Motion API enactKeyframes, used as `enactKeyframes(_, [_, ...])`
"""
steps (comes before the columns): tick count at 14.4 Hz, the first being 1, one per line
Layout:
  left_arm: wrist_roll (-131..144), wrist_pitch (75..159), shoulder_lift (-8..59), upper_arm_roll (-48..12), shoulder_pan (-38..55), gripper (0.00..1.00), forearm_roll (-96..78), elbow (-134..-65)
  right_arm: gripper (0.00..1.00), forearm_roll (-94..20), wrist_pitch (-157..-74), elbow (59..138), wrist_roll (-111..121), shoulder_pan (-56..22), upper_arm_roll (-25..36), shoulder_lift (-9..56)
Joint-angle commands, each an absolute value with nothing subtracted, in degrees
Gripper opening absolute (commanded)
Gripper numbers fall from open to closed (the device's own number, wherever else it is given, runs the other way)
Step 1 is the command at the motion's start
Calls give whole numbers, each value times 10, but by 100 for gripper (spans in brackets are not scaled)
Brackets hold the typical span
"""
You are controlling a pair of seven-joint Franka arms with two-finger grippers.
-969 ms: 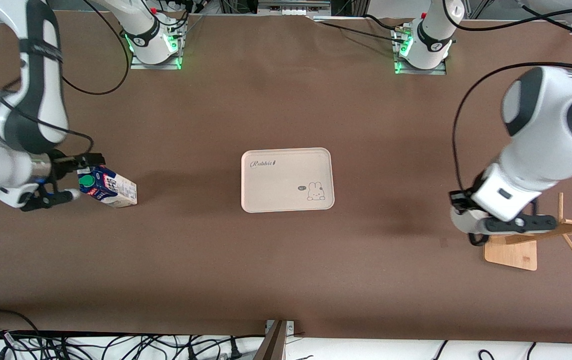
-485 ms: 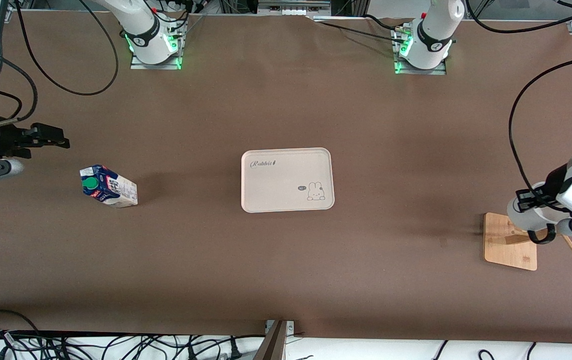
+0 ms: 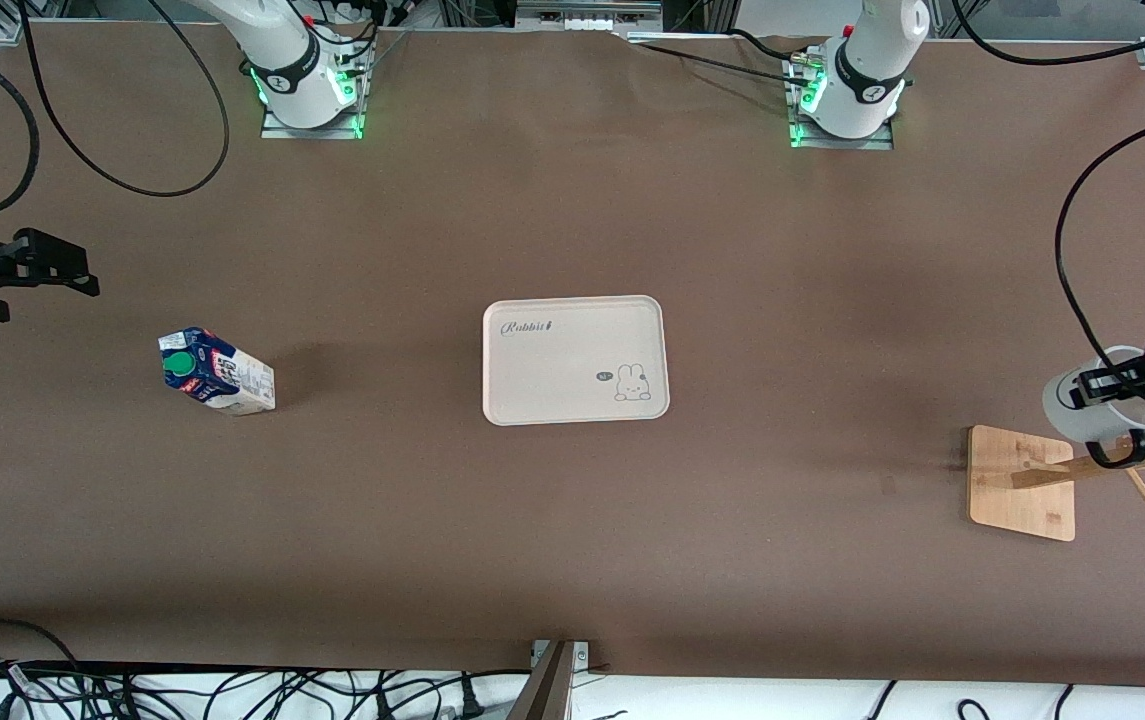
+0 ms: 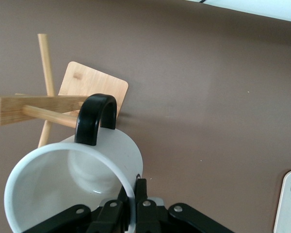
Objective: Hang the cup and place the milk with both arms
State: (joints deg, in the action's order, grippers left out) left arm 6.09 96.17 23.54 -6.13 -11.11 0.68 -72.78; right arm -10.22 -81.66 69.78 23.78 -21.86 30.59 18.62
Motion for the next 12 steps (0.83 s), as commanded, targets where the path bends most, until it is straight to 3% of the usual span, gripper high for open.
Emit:
enactKeyframes(1, [47,949,231,-66,-127,0,-4,-725,100,-93,-814,705,250,-103,195,156])
enactKeyframes(5, [47,945,233,-65,-143,0,-2,-732,100,20,-840,746,231,-3,42,135])
enactKeyframes(6, [47,937,234,-65,-144,23,3,-735,100,22,-854,766,213,10,30,127])
enactKeyframes(7, [39,926,234,-65,-144,99,2,-736,100,28,-866,784,206,13,26,124])
enactKeyframes(12, [40,862,227,-78,-128,100,5,-730,100,26,-890,818,205,16,25,110])
